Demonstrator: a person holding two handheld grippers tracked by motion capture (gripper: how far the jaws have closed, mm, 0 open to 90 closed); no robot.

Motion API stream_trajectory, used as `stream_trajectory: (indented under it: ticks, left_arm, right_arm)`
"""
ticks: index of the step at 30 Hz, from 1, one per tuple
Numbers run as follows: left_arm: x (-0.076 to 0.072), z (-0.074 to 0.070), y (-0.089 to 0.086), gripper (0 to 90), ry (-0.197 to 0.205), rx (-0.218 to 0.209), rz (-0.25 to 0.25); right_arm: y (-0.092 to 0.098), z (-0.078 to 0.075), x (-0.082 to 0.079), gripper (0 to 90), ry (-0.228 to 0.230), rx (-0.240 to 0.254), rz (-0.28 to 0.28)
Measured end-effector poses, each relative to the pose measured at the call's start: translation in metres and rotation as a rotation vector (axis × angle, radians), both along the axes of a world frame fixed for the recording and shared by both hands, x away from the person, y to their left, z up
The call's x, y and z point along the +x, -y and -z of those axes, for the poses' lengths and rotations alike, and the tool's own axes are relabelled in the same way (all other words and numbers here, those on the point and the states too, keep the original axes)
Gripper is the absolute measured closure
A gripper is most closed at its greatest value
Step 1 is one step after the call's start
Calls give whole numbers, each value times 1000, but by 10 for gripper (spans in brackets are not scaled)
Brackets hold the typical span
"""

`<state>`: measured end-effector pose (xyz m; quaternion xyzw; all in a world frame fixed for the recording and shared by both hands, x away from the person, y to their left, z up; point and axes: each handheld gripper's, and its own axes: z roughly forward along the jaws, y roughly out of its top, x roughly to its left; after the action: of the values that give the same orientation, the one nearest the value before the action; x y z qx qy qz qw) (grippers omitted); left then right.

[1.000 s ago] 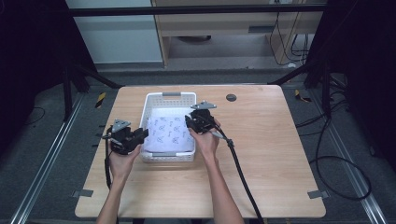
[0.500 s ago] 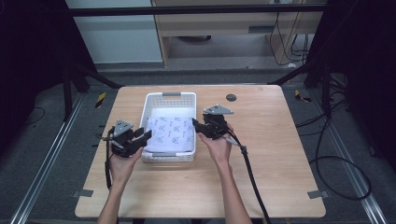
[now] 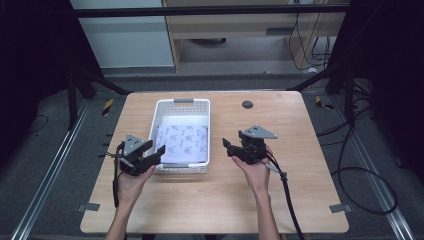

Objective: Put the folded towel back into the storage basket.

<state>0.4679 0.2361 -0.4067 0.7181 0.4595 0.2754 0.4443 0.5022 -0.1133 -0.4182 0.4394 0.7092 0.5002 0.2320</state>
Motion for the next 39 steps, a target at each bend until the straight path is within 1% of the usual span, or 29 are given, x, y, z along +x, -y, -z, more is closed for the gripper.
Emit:
stream_trajectory:
  ticks: [5, 7, 10, 13, 15, 16, 21, 24, 28, 29, 31, 33, 36, 37, 38, 39]
  left_arm:
    - [-9, 2, -5, 441, 5, 10, -4]
    - [-13, 3, -7, 427, 9, 13, -5]
    - [-18, 4, -11, 411, 15, 13, -11]
    - [-22, 5, -13, 394, 14, 6, -11]
    - [-25, 6, -12, 384, 18, 3, -2]
    - [-26, 7, -11, 380, 22, 8, 3]
    - [-33, 13, -9, 366, 12, 29, 14]
    - [-36, 17, -10, 364, 6, 33, 19]
    - [-42, 21, -13, 356, 4, 38, 24]
    - [-42, 21, -13, 354, 4, 38, 24]
    - [-47, 22, -15, 347, 7, 41, 28]
    - [-53, 25, -19, 338, 8, 46, 30]
    - [-58, 32, -26, 328, -5, 54, 24]
    - [-58, 32, -26, 326, -5, 54, 24]
    - [-59, 36, -30, 321, -17, 57, 15]
    - [-59, 36, -30, 318, -17, 57, 15]
  right_arm:
    - [14, 9, -12, 256, 0, 7, 9]
    - [21, 13, -16, 236, -7, -1, 14]
    - [30, 18, -23, 221, -5, -7, 23]
    - [40, 25, -31, 203, -10, 12, 37]
    - [46, 29, -36, 191, -13, 22, 48]
    - [50, 32, -38, 186, -15, 24, 53]
    - [67, 44, -48, 167, -32, 22, 82]
    - [76, 49, -53, 165, -29, 21, 103]
    - [87, 57, -57, 151, -38, 11, 128]
    - [87, 57, -57, 151, -38, 11, 128]
    - [95, 62, -61, 143, -39, -6, 143]
    - [100, 64, -62, 142, -36, -6, 153]
    - [107, 66, -64, 136, -35, -10, 168]
    - [108, 66, -64, 136, -33, -8, 171]
    - [110, 67, -65, 136, -35, -4, 176]
    - [112, 67, -65, 135, -38, -6, 179]
